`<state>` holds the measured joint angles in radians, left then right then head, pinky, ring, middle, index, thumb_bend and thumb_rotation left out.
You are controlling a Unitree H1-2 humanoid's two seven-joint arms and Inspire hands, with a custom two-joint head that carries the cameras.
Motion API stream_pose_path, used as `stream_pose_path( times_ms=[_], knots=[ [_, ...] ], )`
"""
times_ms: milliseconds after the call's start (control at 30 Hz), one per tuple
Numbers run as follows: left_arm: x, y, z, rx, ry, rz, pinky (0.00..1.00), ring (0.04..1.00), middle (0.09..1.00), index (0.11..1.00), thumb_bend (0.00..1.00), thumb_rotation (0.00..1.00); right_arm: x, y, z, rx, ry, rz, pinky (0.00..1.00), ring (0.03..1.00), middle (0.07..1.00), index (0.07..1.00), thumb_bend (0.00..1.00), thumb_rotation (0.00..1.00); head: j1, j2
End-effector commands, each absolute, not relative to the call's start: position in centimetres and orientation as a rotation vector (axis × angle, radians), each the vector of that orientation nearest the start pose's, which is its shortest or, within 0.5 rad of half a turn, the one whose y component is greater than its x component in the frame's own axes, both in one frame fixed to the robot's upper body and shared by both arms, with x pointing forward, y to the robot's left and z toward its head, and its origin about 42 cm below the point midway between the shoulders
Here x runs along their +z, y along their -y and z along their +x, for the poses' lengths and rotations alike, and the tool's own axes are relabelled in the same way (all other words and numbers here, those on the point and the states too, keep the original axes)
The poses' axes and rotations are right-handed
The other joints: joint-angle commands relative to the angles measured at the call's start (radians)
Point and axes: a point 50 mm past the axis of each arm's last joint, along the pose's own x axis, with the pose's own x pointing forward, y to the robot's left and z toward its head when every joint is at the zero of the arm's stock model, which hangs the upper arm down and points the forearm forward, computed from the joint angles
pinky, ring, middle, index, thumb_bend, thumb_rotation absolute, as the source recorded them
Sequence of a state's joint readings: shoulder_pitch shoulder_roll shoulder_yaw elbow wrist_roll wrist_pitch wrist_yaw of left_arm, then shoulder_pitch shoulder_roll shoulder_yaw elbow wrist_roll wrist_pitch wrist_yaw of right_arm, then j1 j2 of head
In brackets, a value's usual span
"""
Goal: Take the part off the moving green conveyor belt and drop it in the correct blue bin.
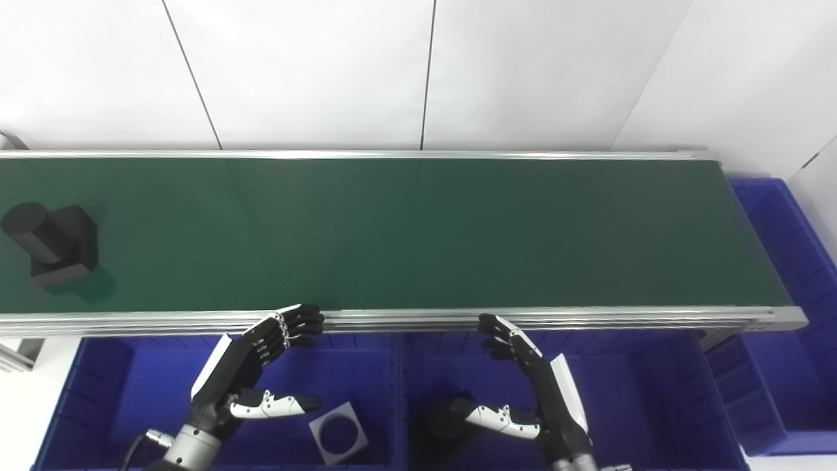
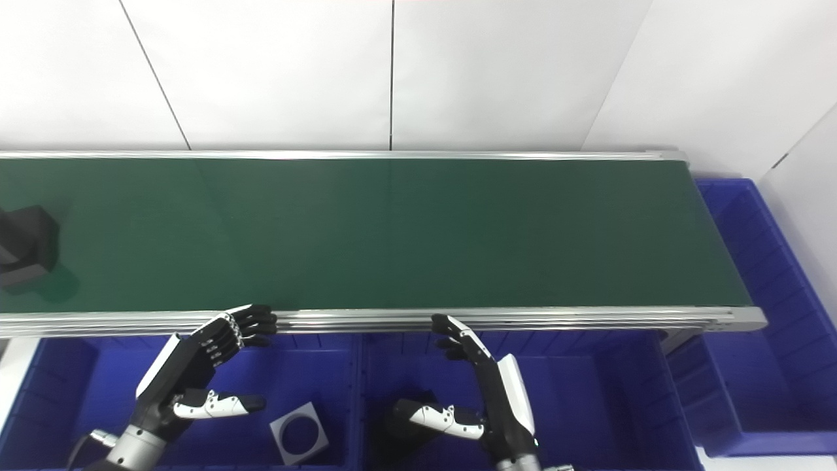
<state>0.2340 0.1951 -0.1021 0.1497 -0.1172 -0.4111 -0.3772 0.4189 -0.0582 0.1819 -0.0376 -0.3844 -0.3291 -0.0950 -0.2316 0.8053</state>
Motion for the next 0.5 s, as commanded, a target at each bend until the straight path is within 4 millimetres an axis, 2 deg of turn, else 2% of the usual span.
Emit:
stream_pose_path(
  times_ms=[0,467],
  knots=[
    [4.07,-24.76,18.71,-0.422,0.078,0.087,0.70,0.746,0.779,0.774,0.86,0.21,5.04,19.51,13.36,0.110,0.043,-0.352,0.72,0.754,0.810,0.835,0.88,0.43,0.001,0.001],
    [3.98,-24.78,18.70,-0.414,0.079,0.082,0.70,0.746,0.780,0.769,0.87,0.22,5.08,19.50,13.37,0.106,0.045,-0.359,0.71,0.749,0.803,0.836,0.88,0.43,0.002,-0.002]
  ],
)
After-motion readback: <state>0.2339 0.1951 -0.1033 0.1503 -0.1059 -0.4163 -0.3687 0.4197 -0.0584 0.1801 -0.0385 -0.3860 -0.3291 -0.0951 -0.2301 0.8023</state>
